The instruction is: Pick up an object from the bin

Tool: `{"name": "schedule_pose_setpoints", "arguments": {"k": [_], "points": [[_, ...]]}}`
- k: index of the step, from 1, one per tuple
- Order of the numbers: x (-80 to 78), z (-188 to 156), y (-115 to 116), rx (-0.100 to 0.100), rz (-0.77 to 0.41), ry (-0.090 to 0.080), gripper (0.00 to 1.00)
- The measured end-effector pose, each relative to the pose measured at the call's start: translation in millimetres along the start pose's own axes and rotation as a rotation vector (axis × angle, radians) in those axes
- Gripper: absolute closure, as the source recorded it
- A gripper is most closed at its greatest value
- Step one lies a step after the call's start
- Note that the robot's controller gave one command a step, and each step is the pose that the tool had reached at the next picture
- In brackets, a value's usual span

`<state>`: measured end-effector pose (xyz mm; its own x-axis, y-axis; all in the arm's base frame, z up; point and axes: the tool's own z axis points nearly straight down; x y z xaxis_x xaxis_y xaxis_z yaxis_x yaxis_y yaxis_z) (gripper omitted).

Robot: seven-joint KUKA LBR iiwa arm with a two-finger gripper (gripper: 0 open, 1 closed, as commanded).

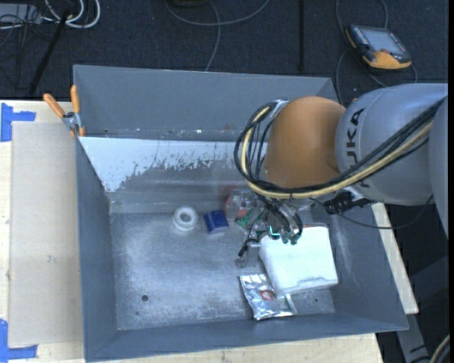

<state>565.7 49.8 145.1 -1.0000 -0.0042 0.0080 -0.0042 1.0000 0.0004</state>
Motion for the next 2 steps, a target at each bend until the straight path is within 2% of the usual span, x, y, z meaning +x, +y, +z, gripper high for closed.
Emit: {"name": "schedule_pose_setpoints", "arguments": {"k": [1,2], "points": [[-51.0,69.1,1.4,0.0,0.008,-0.008,0.0],[-50.2,65.1,1.0,-0.001,0.011,-0.008,1.0]]}}
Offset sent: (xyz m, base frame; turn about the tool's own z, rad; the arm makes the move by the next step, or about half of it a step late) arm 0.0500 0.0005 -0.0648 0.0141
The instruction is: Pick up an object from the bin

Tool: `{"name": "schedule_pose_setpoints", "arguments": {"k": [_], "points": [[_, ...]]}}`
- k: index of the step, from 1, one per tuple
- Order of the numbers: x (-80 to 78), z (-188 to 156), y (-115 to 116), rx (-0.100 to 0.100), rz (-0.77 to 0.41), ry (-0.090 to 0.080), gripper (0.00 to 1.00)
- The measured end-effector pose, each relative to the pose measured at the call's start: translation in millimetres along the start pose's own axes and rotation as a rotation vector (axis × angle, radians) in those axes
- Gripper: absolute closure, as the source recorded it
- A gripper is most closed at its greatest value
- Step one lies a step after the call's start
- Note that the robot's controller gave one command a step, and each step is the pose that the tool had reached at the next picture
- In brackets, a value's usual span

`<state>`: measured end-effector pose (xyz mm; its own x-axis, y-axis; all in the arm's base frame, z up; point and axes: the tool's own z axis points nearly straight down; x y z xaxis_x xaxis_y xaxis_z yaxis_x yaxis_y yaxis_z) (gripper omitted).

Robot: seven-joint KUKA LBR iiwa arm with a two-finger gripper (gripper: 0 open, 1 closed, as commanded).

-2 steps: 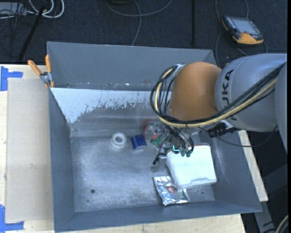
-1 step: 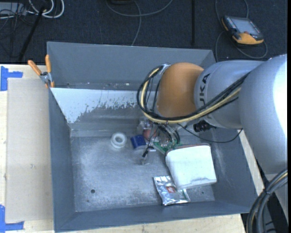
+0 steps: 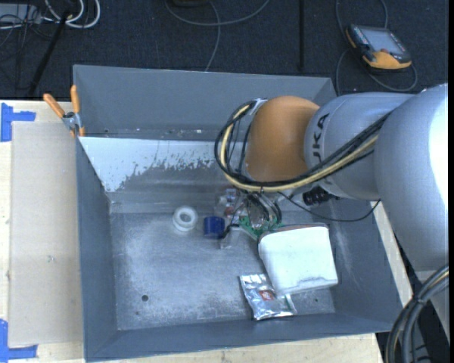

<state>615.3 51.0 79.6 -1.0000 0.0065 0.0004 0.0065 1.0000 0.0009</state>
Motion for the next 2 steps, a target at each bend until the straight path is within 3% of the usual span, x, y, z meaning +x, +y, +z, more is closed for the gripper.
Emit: {"name": "schedule_pose_setpoints", "arguments": {"k": [1,2], "points": [[49.0,-116,20,-0.001,0.005,-0.007,1.0],[40.5,-151,13,0.001,-0.017,-0.006,1.0]]}}
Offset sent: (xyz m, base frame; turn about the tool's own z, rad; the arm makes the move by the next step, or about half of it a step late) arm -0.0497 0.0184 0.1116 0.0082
